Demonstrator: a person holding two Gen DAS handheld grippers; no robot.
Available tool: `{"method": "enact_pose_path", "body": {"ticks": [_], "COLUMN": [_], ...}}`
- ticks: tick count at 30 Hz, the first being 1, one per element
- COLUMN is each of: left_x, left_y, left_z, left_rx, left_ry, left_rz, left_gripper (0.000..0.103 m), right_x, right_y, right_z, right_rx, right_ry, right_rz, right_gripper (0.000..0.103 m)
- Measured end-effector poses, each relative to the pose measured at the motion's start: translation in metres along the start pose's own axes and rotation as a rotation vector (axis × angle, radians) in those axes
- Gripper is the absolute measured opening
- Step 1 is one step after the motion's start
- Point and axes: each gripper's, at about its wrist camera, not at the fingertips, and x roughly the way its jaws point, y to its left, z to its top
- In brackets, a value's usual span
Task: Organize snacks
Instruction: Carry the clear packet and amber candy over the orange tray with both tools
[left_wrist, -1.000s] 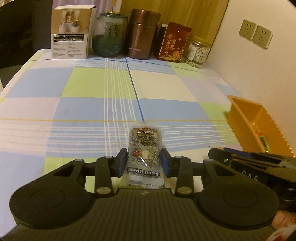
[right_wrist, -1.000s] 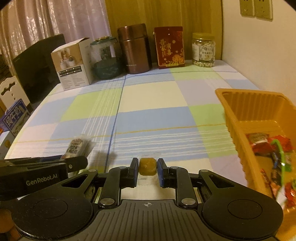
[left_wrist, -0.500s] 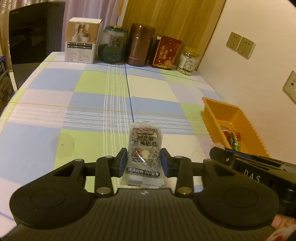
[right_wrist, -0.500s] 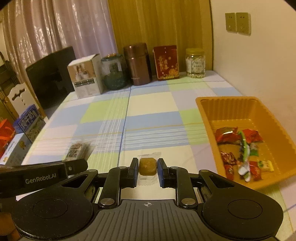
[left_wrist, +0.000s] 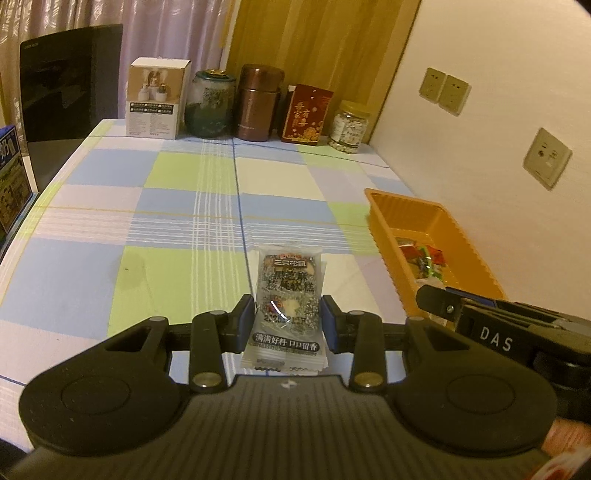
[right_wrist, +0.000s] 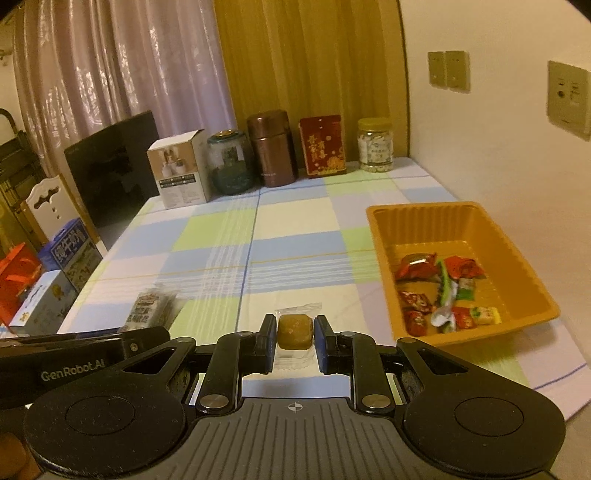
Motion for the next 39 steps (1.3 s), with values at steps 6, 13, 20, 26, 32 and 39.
{"method": "enact_pose_path", "body": {"ticks": [6, 13, 20, 26, 32, 39], "left_x": [-0.008, -0.009, 0.001, 0.012, 0.025, 0.048], "left_y": [-0.017, -0.048, -0.083, -0.113, -0.135, -0.151], "left_z": [0.000, 0.003, 0.005, 0.005, 0.009, 0.018], "left_rx": [0.008, 0.039, 0.079, 0.116, 0.139, 0.150], "left_ry": [-0.004, -0.005, 0.012, 0.030, 0.045, 0.066], "left_rz": [-0.040, -0.103, -0.163, -0.205, -0.231, -0.243], "left_gripper": [0.035, 0.035, 0.034, 0.034, 0.035, 0.034], "right_x": [-0.020, -0.040, -0.055, -0.063, -0.065, -0.054], "right_y": [-0.019, -0.048, -0.082, -0.110, -0.133, -0.153], "right_z": [-0.005, -0.007, -0.010, -0.009, -0.005, 0.005], "right_rx": [0.010, 0.034, 0.069, 0.106, 0.140, 0.155], "right_ry": [-0.011, -0.024, -0.028, -0.032, -0.038, -0.040], "right_rz": [-0.031, -0.094, -0.161, -0.199, -0.222, -0.215], "right_gripper": [0.022, 0.022, 0.022, 0.022, 0.022, 0.022]}}
